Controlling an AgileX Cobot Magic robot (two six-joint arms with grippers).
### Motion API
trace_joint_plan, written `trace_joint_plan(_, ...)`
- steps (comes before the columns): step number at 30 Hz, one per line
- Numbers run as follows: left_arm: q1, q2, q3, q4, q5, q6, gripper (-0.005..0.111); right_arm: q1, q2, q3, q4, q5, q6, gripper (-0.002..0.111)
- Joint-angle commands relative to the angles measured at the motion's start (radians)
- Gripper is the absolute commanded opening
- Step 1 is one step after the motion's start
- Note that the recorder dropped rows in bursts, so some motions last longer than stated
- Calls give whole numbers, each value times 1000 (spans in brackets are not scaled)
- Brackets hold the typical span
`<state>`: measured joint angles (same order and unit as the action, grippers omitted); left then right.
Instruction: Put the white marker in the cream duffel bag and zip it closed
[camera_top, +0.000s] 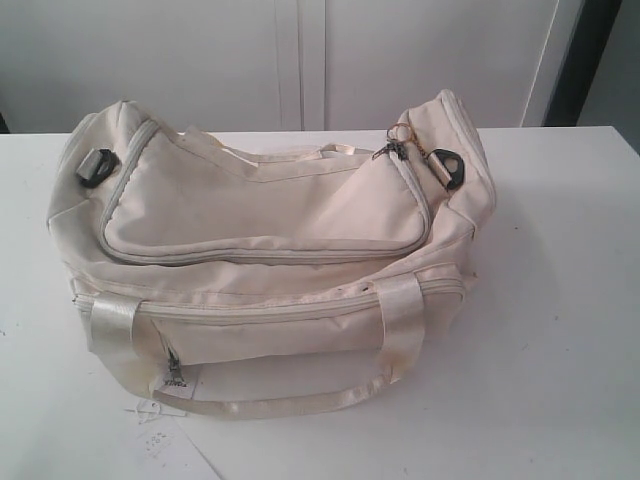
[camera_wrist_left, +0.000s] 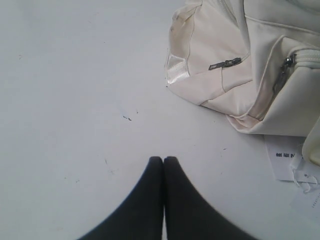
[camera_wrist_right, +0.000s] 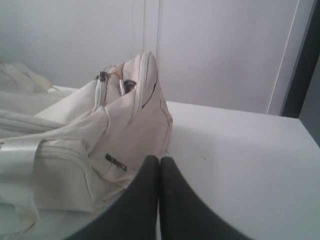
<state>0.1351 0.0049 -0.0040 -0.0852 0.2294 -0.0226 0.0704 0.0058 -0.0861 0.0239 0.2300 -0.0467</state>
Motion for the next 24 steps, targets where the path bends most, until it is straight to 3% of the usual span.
trace_joint_plan(1, 2, -5, 4, -3, -4, -1, 0, 4, -6, 61, 3, -15, 1, 0)
trace_joint_plan(24, 2, -5, 4, -3, -4, -1, 0, 4, -6, 86, 0, 120, 17, 0)
